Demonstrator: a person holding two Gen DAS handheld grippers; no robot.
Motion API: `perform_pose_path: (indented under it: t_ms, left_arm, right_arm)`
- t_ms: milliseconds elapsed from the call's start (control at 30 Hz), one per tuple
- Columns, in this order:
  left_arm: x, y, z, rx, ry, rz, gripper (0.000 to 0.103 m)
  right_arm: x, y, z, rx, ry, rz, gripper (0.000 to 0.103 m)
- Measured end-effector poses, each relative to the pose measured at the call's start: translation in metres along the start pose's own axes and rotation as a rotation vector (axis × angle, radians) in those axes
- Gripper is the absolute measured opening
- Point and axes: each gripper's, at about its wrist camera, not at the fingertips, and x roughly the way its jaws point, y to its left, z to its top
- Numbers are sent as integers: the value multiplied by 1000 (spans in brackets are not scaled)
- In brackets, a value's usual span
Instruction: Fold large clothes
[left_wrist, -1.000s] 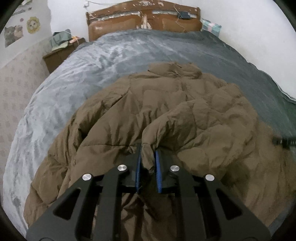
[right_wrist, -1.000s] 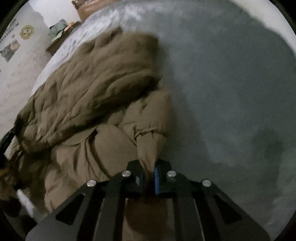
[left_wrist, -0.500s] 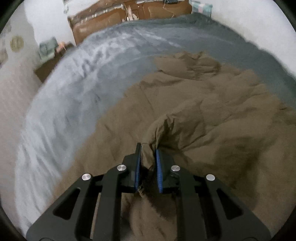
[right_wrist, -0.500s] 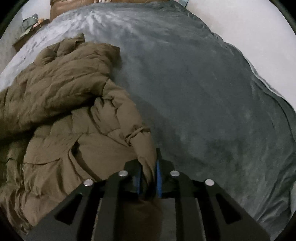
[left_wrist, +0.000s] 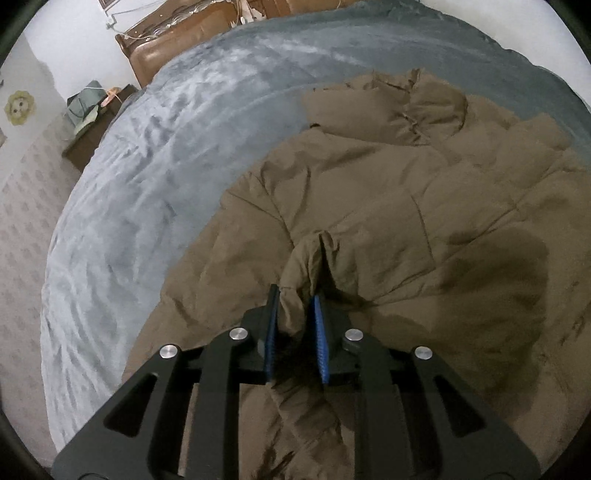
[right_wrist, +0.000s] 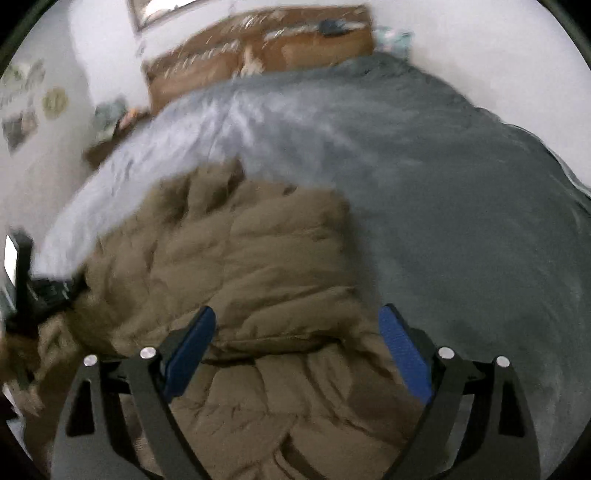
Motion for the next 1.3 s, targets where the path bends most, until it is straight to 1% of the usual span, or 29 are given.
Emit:
perform_pose_path:
  t_ms: [33, 100, 133, 167, 200, 233, 333, 400, 467, 500, 533, 567, 600, 633, 667, 700, 733, 767, 833, 867, 933, 1000, 1067, 1100, 1133, 1200, 1233, 1267, 1300]
  left_arm:
    - [2, -1, 1, -6, 0, -6, 16]
    - [2, -2, 1, -15, -2, -10, 16]
    - [3, -3, 2, -15, -7, -10, 16]
    - [4, -4, 3, -15, -14, -14, 16]
    - [4, -4, 2, -15, -16, -19, 17]
    - [5, -5, 4, -15, -19, -29, 21]
    - [4, -5, 13, -20, -51, -27, 21]
    - [3, -7, 22, -17, -74, -4, 22]
    - [6, -12, 32, -4, -94, 41, 24]
    - [7, -15, 37, -4, -114, 104, 32]
    - [8, -16, 38, -11, -120, 142, 44]
    - [10, -16, 39, -24, -120, 174, 49]
    - [17, -16, 38, -35, -97, 193, 60]
    - [24, -17, 36, -33, -71, 207, 70]
    - [29, -17, 35, -22, -48, 227, 74]
    - [35, -16, 29, -7, -31, 248, 78]
    - [37, -13, 22, -3, -25, 260, 80]
    - [36, -9, 18, -10, -24, 257, 81]
    - [28, 0, 9, -29, -19, 232, 86]
    - [23, 3, 6, -35, -20, 218, 86]
    - [-2, 16, -7, -35, -49, 184, 86]
    - [-27, 27, -23, -16, -83, 166, 86]
    - [-57, 42, -47, -22, -117, 148, 86]
    - [-75, 53, -64, -36, -127, 120, 86]
    - [-87, 60, -76, -46, -130, 114, 86]
    - [-115, 79, -110, -92, -144, 94, 86]
    - [-121, 83, -119, -116, -147, 77, 87]
    - [-134, 98, -139, -158, -155, 50, 87]
    - [-139, 105, -154, -181, -161, 50, 90]
  right_arm:
    - [13, 4, -1, -26, 10, -6, 90]
    - [38, 9, 1, -59, 43, -53, 90]
    - [50, 9, 3, -63, 67, -53, 75]
    - [57, 8, 1, -72, 81, -72, 49]
    - [67, 7, 2, -83, 92, -128, 21]
    - [76, 4, 3, -77, 101, -157, 16]
    - [85, -12, 5, -59, 116, -189, 14]
    - [86, -20, 8, -48, 109, -217, 14]
    - [84, -25, 8, -38, 106, -250, 14]
    - [83, -23, 8, -45, 103, -256, 14]
    - [81, -24, 6, -53, 96, -265, 14]
    - [82, -21, 5, -66, 91, -283, 14]
    - [83, -22, 7, -71, 92, -289, 17]
    - [84, -22, 7, -70, 96, -291, 26]
    - [85, -25, 7, -68, 107, -292, 33]
    - [87, -26, 6, -69, 123, -295, 57]
    - [86, -31, 5, -59, 123, -323, 80]
    - [80, -38, 2, -41, 117, -327, 86]
    - [73, -49, 1, -11, 139, -279, 89]
    - [66, -54, -1, -21, 162, -266, 89]
    - [46, -54, -7, -87, 174, -275, 89]
    - [27, -54, -20, -137, 181, -293, 94]
    - [11, -55, -42, -197, 234, -305, 95]
    - [4, -57, -53, -216, 246, -329, 95]
    - [-2, -60, -59, -218, 246, -347, 95]
    - [-24, -69, -73, -157, 226, -373, 95]
    - [-37, -72, -77, -118, 207, -377, 95]
    - [-57, -71, -79, -75, 170, -373, 95]
    - [-78, -66, -78, -34, 118, -356, 95]
